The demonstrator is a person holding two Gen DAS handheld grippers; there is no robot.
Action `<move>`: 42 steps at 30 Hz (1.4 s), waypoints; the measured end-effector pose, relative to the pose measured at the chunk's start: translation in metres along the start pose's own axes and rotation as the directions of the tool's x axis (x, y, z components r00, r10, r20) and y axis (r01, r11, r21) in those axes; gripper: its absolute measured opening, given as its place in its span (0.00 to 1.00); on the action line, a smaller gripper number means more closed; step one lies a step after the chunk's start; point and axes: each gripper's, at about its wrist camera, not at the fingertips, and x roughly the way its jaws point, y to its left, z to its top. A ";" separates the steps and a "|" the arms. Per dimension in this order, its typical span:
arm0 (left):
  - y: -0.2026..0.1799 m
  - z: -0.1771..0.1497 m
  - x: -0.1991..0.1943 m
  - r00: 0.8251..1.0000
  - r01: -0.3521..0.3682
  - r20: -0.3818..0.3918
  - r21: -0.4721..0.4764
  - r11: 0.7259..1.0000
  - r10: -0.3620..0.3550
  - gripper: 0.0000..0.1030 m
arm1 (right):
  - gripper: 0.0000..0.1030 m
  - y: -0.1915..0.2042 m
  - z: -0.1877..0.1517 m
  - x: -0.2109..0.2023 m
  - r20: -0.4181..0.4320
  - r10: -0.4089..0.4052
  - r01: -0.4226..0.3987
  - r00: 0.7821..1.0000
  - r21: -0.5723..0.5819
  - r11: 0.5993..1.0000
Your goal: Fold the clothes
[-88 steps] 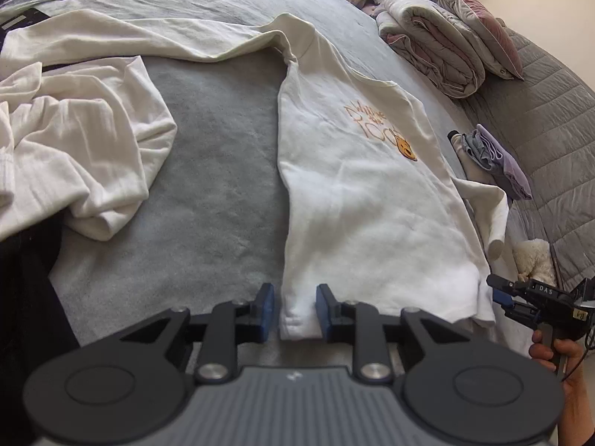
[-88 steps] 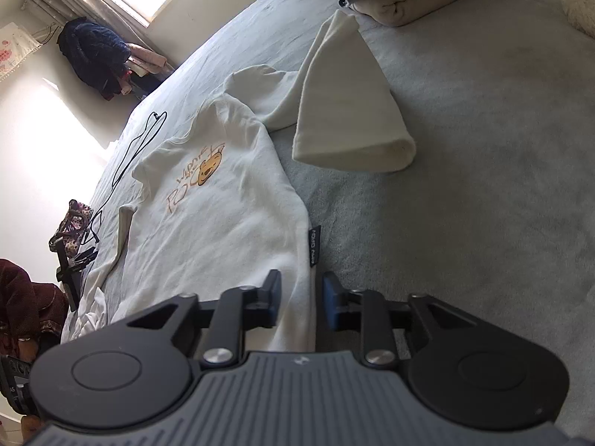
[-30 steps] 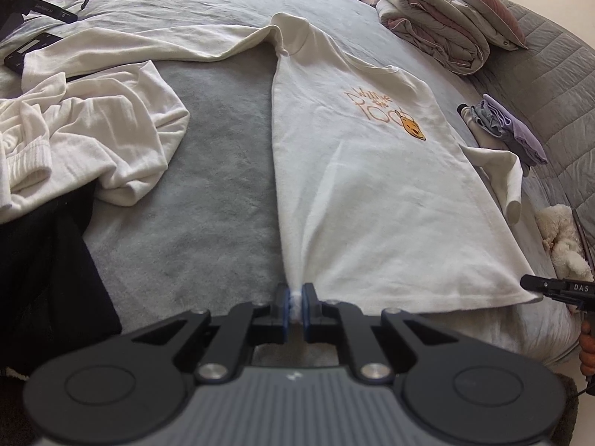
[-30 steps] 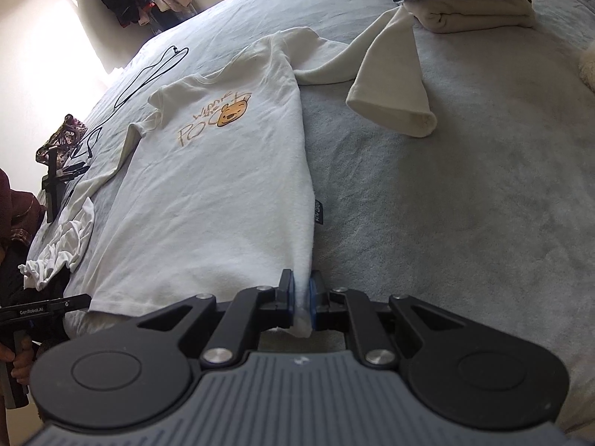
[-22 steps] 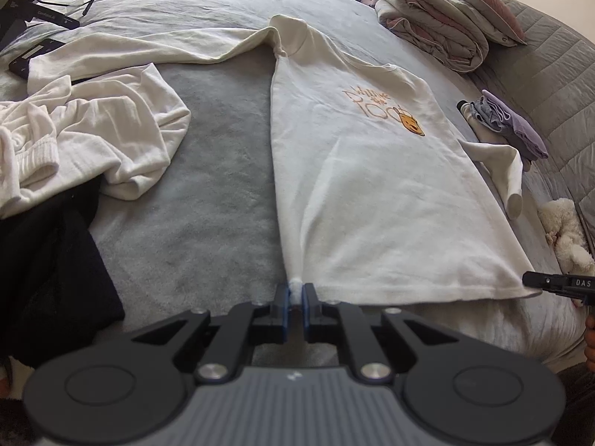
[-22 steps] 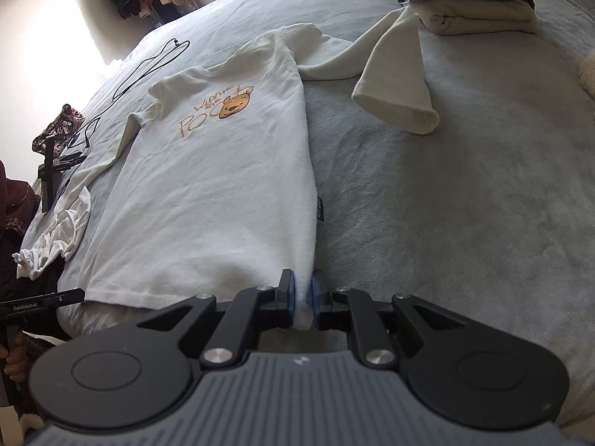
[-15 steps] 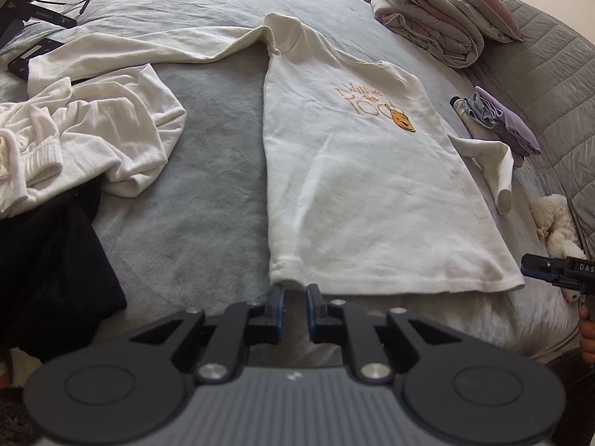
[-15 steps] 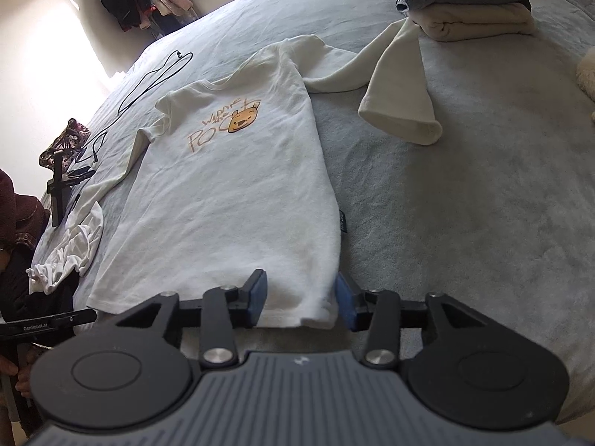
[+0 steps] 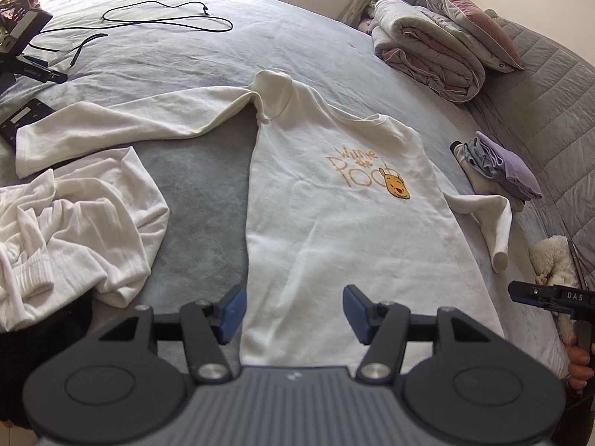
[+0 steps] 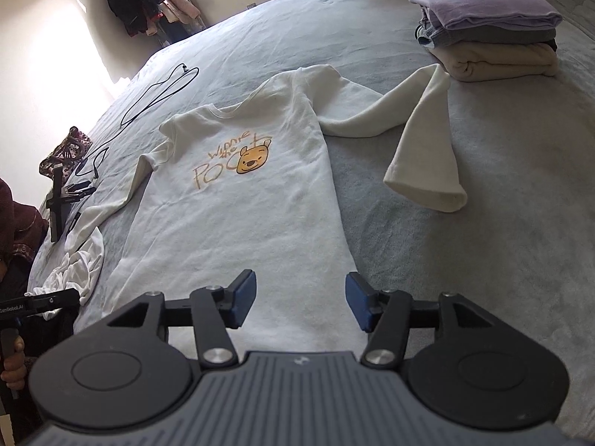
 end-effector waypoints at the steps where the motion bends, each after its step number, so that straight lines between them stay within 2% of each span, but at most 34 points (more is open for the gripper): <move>1: 0.000 0.006 0.003 1.000 -0.004 0.003 -0.004 1.000 0.004 0.58 | 0.56 0.001 0.005 0.003 0.000 0.003 -0.003 1.000 -0.002 1.000; 13: 0.005 0.089 0.044 0.990 -0.095 0.103 -0.042 0.995 0.099 0.66 | 0.59 0.012 0.070 0.041 0.050 -0.008 0.012 0.999 -0.072 0.997; 21: 0.003 0.138 0.090 0.980 -0.153 0.134 0.033 0.988 0.147 0.70 | 0.60 0.000 0.107 0.071 0.066 -0.029 0.035 0.997 -0.101 0.994; 31: 0.029 0.213 0.157 0.952 -0.273 0.174 0.109 0.956 0.252 0.73 | 0.60 -0.018 0.174 0.120 0.120 -0.052 0.066 0.991 -0.117 0.991; 33: 0.036 0.228 0.169 0.956 -0.262 0.165 0.113 0.958 0.242 0.73 | 0.60 -0.022 0.188 0.130 0.132 -0.056 0.071 0.990 -0.117 0.991; 38: 0.040 0.249 0.188 0.982 -0.156 0.137 0.170 0.973 0.133 0.72 | 0.60 -0.021 0.220 0.161 0.143 -0.061 0.083 0.988 -0.158 0.984; 42: 0.035 0.268 0.198 0.994 -0.021 0.106 0.156 0.987 0.004 0.72 | 0.60 -0.009 0.236 0.187 0.118 -0.051 0.078 0.992 -0.236 0.969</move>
